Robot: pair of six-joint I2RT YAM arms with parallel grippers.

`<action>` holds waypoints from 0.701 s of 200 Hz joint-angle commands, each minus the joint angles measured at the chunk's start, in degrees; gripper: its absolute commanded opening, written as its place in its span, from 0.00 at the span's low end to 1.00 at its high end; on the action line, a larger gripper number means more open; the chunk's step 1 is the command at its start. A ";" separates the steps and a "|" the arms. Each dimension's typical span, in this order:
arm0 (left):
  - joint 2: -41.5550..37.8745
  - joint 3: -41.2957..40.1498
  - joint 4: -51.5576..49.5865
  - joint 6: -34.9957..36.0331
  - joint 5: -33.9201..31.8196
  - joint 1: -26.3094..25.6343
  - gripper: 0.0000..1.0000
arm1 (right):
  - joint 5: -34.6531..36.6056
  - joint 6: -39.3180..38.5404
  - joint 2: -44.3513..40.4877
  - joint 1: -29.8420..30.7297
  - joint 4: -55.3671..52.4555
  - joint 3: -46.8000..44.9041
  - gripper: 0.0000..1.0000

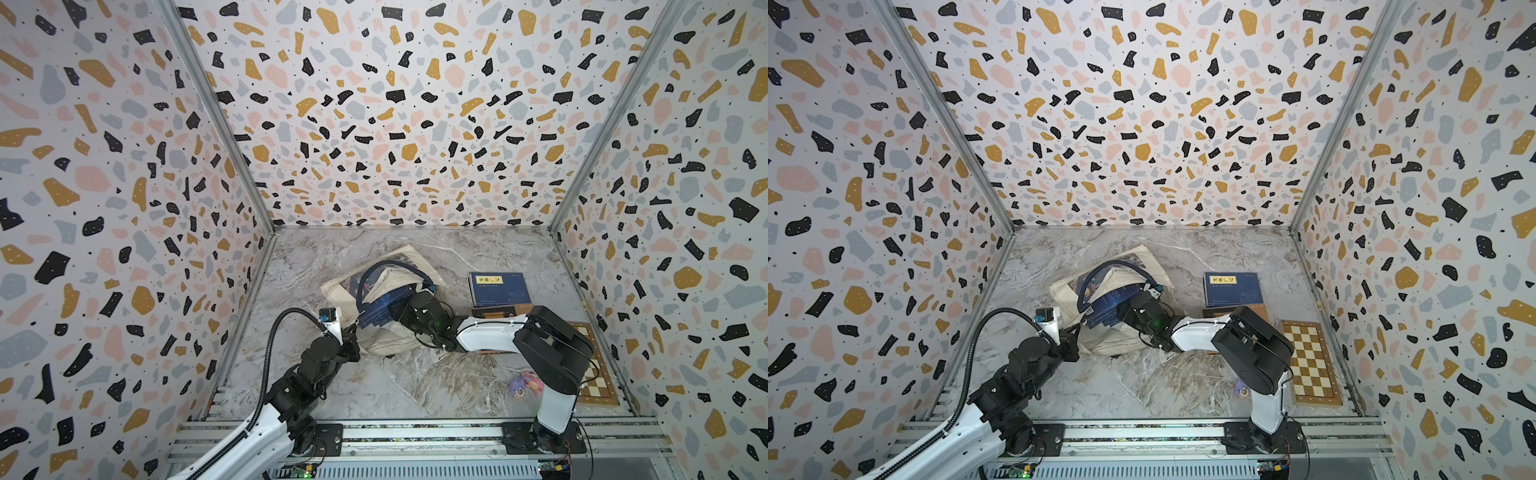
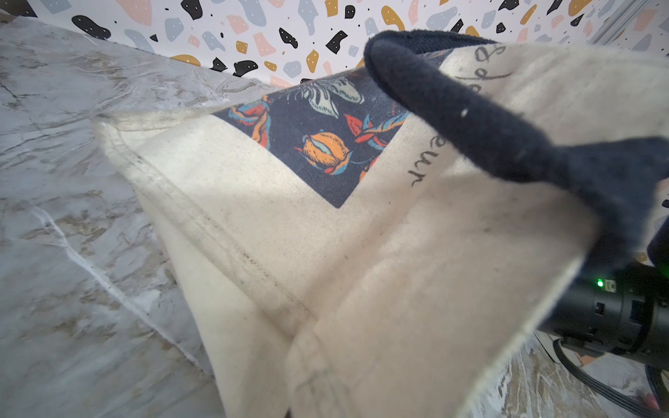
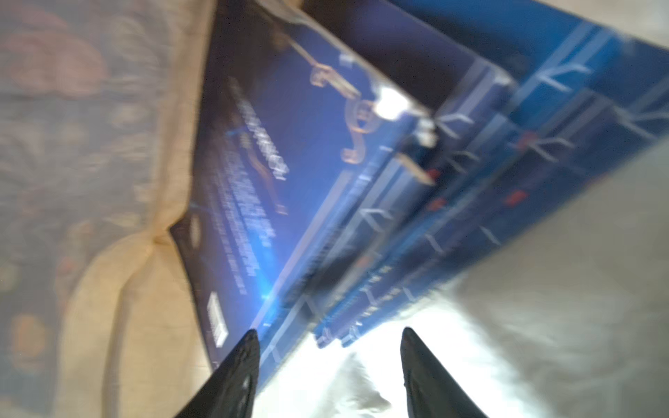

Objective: Take out the books from the canvas bag
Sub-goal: Pick up the book from the canvas bag.

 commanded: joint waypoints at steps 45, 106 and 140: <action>-0.92 0.52 1.84 0.47 -0.13 -0.03 0.00 | 1.06 -3.81 3.26 0.00 3.66 4.26 0.56; -0.26 0.60 2.24 0.70 -0.05 -0.01 0.00 | -2.85 -5.30 6.05 -1.79 8.34 5.44 0.25; -0.19 0.67 2.23 0.62 -0.05 -0.01 0.00 | -0.24 -5.25 -0.48 -1.30 5.89 1.89 0.16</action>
